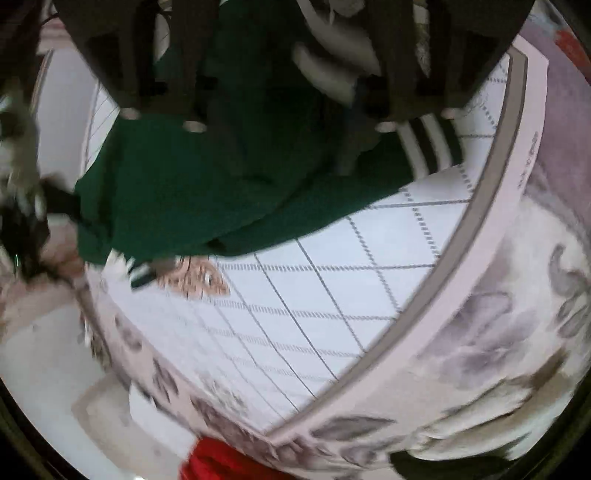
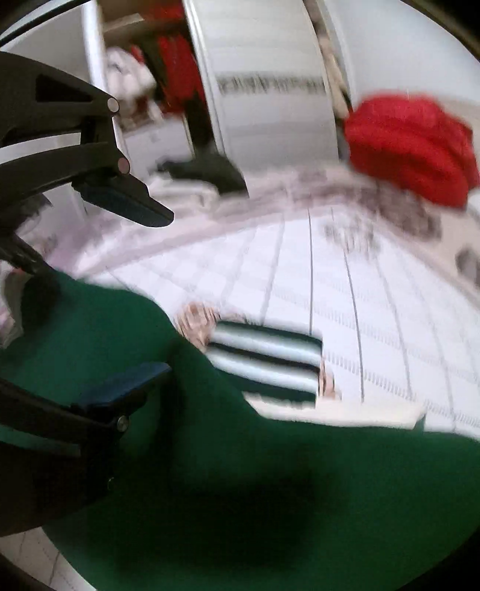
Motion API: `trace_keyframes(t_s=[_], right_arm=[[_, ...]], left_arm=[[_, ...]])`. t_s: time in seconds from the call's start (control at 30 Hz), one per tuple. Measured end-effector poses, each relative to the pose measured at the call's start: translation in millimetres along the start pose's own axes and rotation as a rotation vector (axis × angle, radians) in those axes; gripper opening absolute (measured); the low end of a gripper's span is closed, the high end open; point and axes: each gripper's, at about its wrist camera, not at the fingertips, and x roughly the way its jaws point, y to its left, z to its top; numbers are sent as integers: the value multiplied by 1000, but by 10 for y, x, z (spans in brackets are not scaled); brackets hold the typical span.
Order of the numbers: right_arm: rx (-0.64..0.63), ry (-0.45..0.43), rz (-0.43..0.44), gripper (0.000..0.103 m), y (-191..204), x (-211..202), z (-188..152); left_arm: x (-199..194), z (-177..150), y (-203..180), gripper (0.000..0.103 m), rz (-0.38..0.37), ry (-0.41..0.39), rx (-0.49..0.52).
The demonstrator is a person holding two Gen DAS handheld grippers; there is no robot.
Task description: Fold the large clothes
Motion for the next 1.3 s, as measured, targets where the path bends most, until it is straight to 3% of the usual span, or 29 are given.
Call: trace_keyframes(t_s=[0.1,0.2,0.23,0.33,0.4,0.47,0.57,0.67,0.8,0.97,1.1,1.2,1.27,1.3], right_arm=[[-9,-69,-155,78,-61,-258,-150],[26,-78,-213,78,-266,-363,-310],[31,-46,-218,77,-329,-287,-353],[-18,-9,-229,56,-325,110,-283],[-82,-11,-287,52,-314,461,-126],[-126,7,-328,53,-385,699,25],[-118,34,-333,56,-291,683,102],[-119,26,-295,56,-252,366,-21],[-45,-64,-338,60,-424,-309,-146],[64,-186,-317,74,-440,-733,126],[91,-196,-488,75,-317,-448,542],[126,-85,-608,74,-437,-11,775],[164,-90,-673,26,-595,114,796],[168,-96,-678,24,-622,124,778]], left_arm=[[-168,-26,-27,61,16,-36,-3],[-82,6,-178,69,66,-35,58],[21,27,-227,69,106,-30,77],[441,148,-186,69,161,-1,78],[772,230,-100,69,194,39,68],[992,304,-22,69,218,63,65],[916,389,-92,69,207,42,88],[704,365,-230,69,187,23,105],[422,289,-581,69,199,-22,165],[444,390,-999,69,219,-75,224],[725,605,-1267,69,239,-93,244],[991,695,-1395,69,279,-81,290],[1181,717,-1423,69,292,-50,313],[1252,710,-1434,69,299,-33,321]])
